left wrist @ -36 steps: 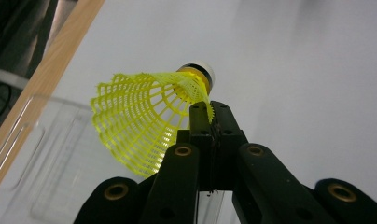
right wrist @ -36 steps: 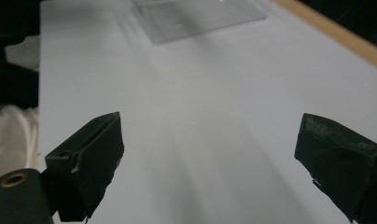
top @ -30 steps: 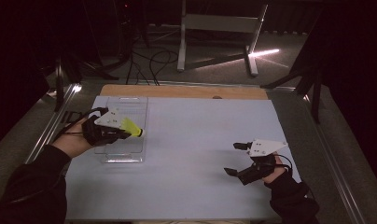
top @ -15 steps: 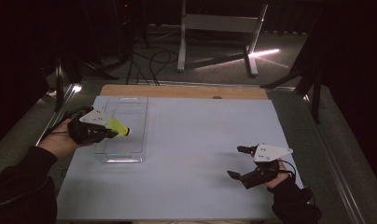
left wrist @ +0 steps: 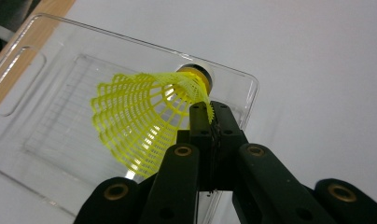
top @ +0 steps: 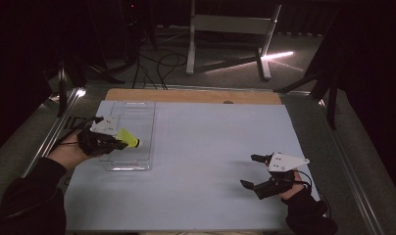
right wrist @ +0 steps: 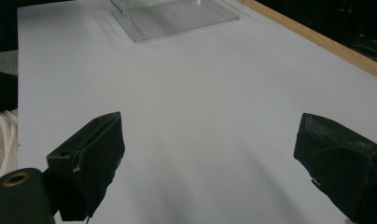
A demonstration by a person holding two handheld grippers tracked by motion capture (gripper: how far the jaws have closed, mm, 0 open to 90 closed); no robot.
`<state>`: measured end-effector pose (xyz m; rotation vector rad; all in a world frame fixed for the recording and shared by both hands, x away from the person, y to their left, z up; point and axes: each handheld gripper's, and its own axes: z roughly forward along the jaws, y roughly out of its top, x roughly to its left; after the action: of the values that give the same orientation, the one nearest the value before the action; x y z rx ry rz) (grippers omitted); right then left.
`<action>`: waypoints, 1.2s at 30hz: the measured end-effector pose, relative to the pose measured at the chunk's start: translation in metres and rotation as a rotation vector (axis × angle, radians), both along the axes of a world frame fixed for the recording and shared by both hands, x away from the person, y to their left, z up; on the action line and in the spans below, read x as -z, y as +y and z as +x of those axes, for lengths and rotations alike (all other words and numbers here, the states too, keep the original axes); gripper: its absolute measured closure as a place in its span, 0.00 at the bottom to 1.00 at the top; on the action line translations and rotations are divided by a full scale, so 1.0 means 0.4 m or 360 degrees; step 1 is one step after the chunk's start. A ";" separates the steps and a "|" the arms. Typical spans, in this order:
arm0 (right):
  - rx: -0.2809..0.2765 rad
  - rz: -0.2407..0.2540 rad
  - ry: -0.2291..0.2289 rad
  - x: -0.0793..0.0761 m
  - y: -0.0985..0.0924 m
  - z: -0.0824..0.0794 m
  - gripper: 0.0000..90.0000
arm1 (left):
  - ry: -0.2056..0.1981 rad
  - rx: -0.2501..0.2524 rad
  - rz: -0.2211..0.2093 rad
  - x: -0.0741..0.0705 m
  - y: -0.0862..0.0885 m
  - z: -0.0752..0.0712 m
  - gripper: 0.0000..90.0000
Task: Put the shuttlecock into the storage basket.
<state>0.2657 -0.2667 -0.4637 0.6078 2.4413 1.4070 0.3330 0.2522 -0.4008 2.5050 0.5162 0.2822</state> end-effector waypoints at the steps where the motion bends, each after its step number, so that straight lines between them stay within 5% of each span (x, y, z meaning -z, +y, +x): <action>1: 0.0001 -0.0001 0.0003 0.001 0.000 0.000 0.10 | 0.0009 -0.0002 0.0002 0.006 -0.001 0.001 1.00; 36: -0.0026 -0.0044 0.0045 0.014 0.006 0.004 0.10 | 0.0286 0.0005 0.0111 0.118 -0.056 0.048 1.00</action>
<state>0.2672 -0.2644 -0.4692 0.6068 2.4890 1.3778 0.3523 0.2300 -0.4479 2.6132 0.5826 0.0751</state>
